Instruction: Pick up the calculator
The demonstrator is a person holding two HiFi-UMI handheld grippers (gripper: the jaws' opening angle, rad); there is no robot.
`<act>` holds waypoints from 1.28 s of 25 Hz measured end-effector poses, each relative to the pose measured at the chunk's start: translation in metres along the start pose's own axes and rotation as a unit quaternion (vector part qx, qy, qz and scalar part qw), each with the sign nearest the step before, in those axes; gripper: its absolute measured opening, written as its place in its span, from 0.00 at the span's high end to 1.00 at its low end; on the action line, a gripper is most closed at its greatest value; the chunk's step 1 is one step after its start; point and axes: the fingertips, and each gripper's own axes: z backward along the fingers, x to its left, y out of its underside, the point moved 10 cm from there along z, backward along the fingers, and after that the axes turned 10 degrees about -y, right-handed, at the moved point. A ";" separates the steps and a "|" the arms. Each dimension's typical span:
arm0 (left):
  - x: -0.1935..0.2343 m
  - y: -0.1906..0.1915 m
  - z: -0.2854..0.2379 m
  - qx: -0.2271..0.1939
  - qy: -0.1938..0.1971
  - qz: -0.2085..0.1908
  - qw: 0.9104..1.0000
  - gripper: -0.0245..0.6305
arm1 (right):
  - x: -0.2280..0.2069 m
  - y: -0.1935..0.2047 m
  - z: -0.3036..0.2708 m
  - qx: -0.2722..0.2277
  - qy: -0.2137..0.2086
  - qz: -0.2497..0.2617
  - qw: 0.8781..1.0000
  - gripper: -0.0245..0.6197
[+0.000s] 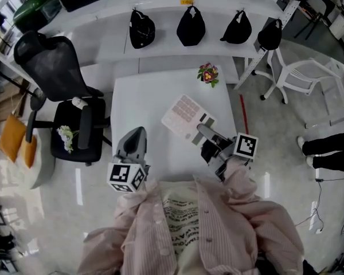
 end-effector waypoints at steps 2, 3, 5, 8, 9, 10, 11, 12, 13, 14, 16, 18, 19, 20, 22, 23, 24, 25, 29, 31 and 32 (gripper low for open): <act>0.004 -0.004 0.000 -0.006 -0.003 -0.002 1.000 0.96 | 0.003 -0.001 0.000 0.000 -0.002 0.003 1.000 0.83; 0.006 -0.006 0.000 -0.008 -0.005 -0.003 1.000 0.96 | 0.005 -0.002 0.000 0.000 -0.003 0.004 1.000 0.83; 0.010 -0.008 0.002 -0.013 -0.008 -0.005 1.000 0.96 | 0.006 -0.001 0.000 0.000 -0.008 0.005 1.000 0.83; 0.013 -0.011 0.005 -0.019 -0.013 -0.008 1.000 0.96 | 0.008 0.000 0.000 -0.003 -0.015 0.001 1.000 0.83; 0.013 -0.012 0.005 -0.020 -0.013 -0.008 1.000 0.96 | 0.008 0.000 0.000 -0.004 -0.016 -0.001 1.000 0.83; 0.013 -0.012 0.005 -0.021 -0.013 -0.009 1.000 0.96 | 0.007 0.000 0.000 -0.005 -0.016 -0.003 1.000 0.83; 0.013 -0.012 0.005 -0.021 -0.014 -0.009 1.000 0.96 | 0.007 0.000 -0.001 -0.006 -0.016 -0.004 1.000 0.83; 0.013 -0.012 0.004 -0.020 -0.014 -0.009 1.000 0.96 | 0.006 0.000 -0.001 -0.006 -0.016 -0.004 1.000 0.83; 0.013 -0.012 0.004 -0.020 -0.014 -0.011 1.000 0.96 | 0.006 0.000 -0.001 -0.007 -0.016 -0.004 1.000 0.83; 0.013 -0.011 0.005 -0.019 -0.015 -0.013 1.000 0.96 | 0.006 0.000 0.000 -0.007 -0.016 -0.004 1.000 0.83; 0.013 -0.011 0.005 -0.018 -0.016 -0.015 1.000 0.96 | 0.005 0.000 0.000 -0.008 -0.016 -0.003 1.000 0.83; 0.014 -0.011 0.006 -0.019 -0.016 -0.015 1.000 0.96 | 0.006 0.001 0.000 -0.010 -0.017 -0.003 1.000 0.83; 0.014 -0.011 0.006 -0.019 -0.015 -0.015 1.000 0.96 | 0.007 0.001 0.000 -0.011 -0.018 -0.004 1.000 0.83; 0.015 -0.012 0.006 -0.020 -0.015 -0.015 1.000 0.96 | 0.007 0.001 0.000 -0.012 -0.017 -0.005 1.000 0.83; 0.016 -0.012 0.007 -0.021 -0.015 -0.016 1.000 0.96 | 0.007 0.001 0.000 -0.014 -0.016 -0.006 1.000 0.83; 0.017 -0.012 0.007 -0.020 -0.015 -0.016 1.000 0.96 | 0.006 0.001 0.000 -0.015 -0.016 -0.005 1.000 0.83; 0.018 -0.012 0.008 -0.020 -0.016 -0.015 1.000 0.96 | 0.006 0.001 0.000 -0.015 -0.017 -0.006 1.000 0.83; 0.019 -0.011 0.008 -0.020 -0.017 -0.015 1.000 0.96 | 0.006 0.002 0.000 -0.016 -0.017 -0.006 1.000 0.83; 0.022 -0.013 0.009 -0.017 -0.020 -0.013 1.000 0.96 | 0.007 0.002 0.001 -0.016 -0.012 -0.006 1.000 0.83; 0.023 -0.014 0.009 -0.016 -0.023 -0.011 1.000 0.96 | 0.008 0.001 0.000 -0.016 -0.011 -0.006 1.000 0.83; 0.023 -0.014 0.009 -0.016 -0.024 -0.010 1.000 0.96 | 0.008 0.001 0.000 -0.016 -0.010 -0.006 1.000 0.83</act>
